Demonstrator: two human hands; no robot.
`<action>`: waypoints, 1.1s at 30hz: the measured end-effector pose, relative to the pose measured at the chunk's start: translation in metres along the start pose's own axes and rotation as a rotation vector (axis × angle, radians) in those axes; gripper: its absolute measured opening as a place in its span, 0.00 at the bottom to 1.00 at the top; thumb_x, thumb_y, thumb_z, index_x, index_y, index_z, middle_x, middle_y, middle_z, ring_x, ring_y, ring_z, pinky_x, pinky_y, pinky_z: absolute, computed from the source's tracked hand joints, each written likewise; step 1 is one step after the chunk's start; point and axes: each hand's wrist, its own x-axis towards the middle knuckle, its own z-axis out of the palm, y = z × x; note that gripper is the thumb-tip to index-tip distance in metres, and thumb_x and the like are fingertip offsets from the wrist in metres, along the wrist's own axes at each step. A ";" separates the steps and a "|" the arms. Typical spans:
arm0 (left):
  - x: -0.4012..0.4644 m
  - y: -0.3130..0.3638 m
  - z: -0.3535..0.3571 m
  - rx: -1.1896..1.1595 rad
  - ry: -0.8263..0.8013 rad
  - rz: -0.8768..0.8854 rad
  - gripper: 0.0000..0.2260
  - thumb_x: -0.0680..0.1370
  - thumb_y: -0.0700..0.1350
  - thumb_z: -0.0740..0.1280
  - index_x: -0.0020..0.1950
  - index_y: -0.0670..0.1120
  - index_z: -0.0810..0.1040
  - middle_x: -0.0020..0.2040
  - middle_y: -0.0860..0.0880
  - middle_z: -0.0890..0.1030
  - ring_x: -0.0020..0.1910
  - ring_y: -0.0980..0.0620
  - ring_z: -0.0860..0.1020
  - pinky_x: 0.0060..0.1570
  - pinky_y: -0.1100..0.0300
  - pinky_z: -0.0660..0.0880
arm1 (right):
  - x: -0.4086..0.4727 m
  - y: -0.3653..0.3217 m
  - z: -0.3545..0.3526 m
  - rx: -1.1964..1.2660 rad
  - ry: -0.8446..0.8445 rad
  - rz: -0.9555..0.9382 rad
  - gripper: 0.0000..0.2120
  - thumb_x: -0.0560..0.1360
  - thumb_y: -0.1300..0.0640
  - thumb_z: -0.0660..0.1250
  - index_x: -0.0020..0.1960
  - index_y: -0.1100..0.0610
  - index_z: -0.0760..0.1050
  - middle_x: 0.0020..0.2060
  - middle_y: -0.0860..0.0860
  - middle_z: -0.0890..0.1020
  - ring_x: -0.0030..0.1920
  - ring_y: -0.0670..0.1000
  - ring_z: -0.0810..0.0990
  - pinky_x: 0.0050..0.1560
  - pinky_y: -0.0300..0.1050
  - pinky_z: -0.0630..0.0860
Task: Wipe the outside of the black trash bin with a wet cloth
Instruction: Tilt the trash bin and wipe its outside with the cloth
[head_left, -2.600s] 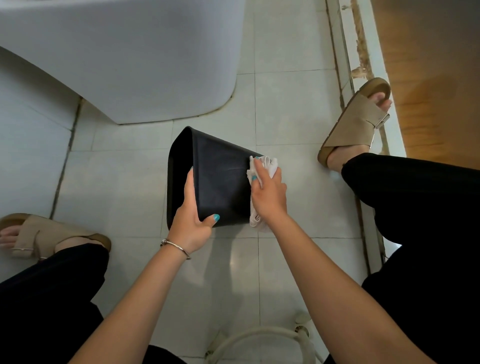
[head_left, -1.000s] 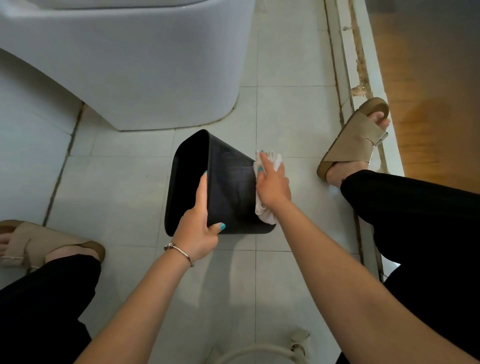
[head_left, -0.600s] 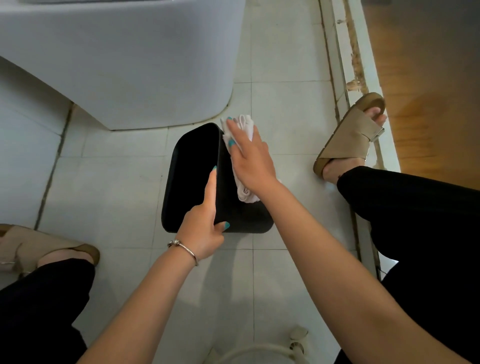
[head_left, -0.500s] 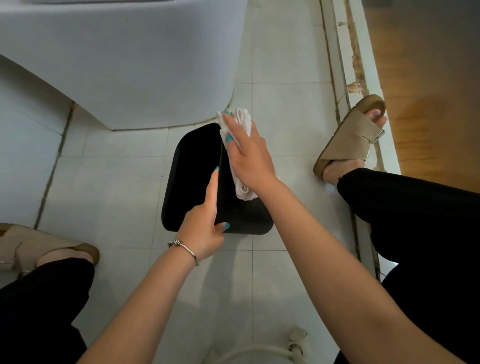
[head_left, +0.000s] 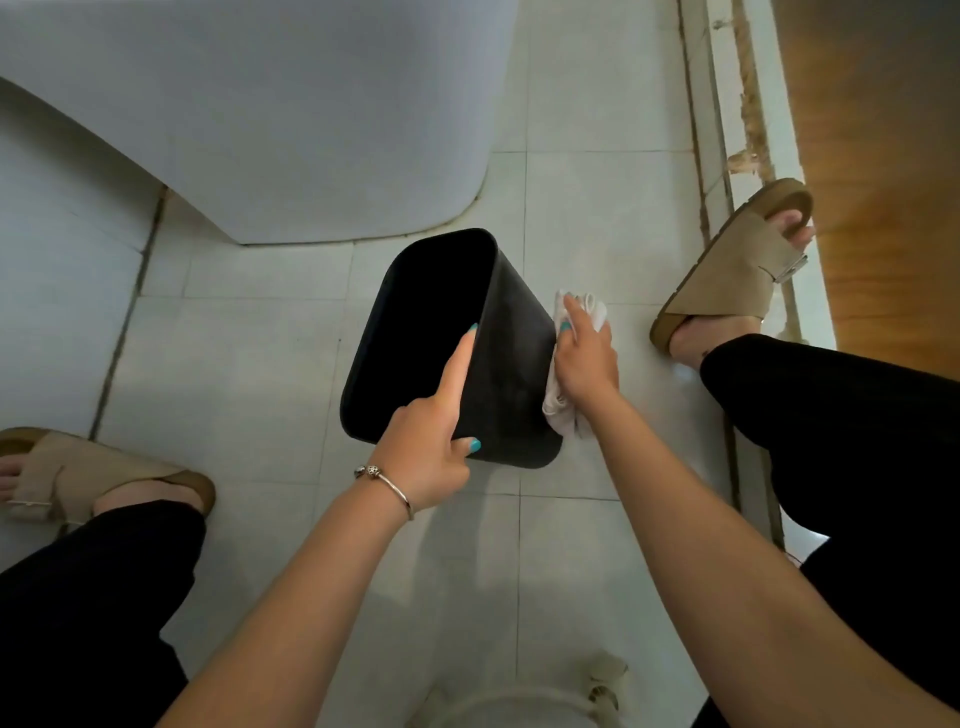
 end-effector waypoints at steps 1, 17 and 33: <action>-0.001 -0.001 -0.001 -0.013 0.008 -0.008 0.53 0.74 0.39 0.71 0.67 0.68 0.27 0.37 0.43 0.79 0.32 0.51 0.77 0.36 0.56 0.77 | -0.005 -0.003 0.001 0.020 0.004 -0.031 0.22 0.84 0.52 0.49 0.76 0.39 0.59 0.76 0.54 0.60 0.69 0.62 0.67 0.67 0.54 0.66; -0.004 -0.023 -0.007 -0.197 0.104 -0.049 0.47 0.73 0.35 0.71 0.78 0.58 0.42 0.68 0.46 0.73 0.59 0.43 0.76 0.59 0.55 0.72 | -0.044 -0.030 0.021 -0.020 0.086 -0.385 0.25 0.82 0.54 0.53 0.75 0.35 0.57 0.72 0.53 0.62 0.57 0.56 0.71 0.52 0.48 0.74; 0.007 -0.012 -0.008 -0.182 0.091 -0.067 0.42 0.72 0.37 0.67 0.78 0.52 0.45 0.43 0.43 0.80 0.38 0.43 0.79 0.40 0.44 0.77 | -0.103 -0.091 0.020 -0.064 0.090 -0.578 0.29 0.79 0.57 0.57 0.77 0.40 0.57 0.73 0.59 0.60 0.48 0.60 0.68 0.49 0.54 0.72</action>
